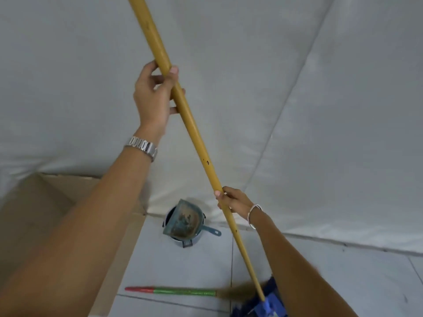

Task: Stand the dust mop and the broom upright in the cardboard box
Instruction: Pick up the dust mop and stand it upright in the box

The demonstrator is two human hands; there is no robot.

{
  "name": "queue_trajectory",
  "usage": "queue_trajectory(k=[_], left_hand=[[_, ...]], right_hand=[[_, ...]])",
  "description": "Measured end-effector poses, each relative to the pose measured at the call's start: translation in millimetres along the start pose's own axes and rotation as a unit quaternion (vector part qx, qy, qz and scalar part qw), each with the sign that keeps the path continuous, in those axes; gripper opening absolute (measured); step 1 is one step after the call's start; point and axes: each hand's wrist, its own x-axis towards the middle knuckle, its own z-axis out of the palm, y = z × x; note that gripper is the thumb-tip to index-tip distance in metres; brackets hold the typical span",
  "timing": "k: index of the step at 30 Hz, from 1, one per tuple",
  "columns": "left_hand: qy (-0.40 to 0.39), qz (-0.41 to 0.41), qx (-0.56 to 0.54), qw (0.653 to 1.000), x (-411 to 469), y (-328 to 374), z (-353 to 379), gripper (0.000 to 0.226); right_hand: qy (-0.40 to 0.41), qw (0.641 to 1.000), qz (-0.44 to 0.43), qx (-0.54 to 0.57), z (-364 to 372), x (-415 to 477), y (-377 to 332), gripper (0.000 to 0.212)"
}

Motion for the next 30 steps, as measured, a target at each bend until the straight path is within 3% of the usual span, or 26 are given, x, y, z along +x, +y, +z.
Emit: queue_trajectory(k=[9, 17, 30], left_hand=[[0.015, 0.091, 0.009, 0.996, 6.5, 123.4, -82.1, 0.040], [-0.012, 0.137, 0.006, 0.990, 38.9, 195.5, -185.1, 0.038], [-0.133, 0.131, 0.026, 0.982, 118.8, 196.3, -329.3, 0.021]], right_hand=[[0.009, 0.995, -0.094, 0.038, 59.5, -20.7, -109.7, 0.038], [0.010, 0.988, -0.145, 0.044, 159.2, -13.9, -210.4, 0.024], [0.021, 0.988, -0.122, 0.096, 321.4, 76.1, -294.1, 0.025]])
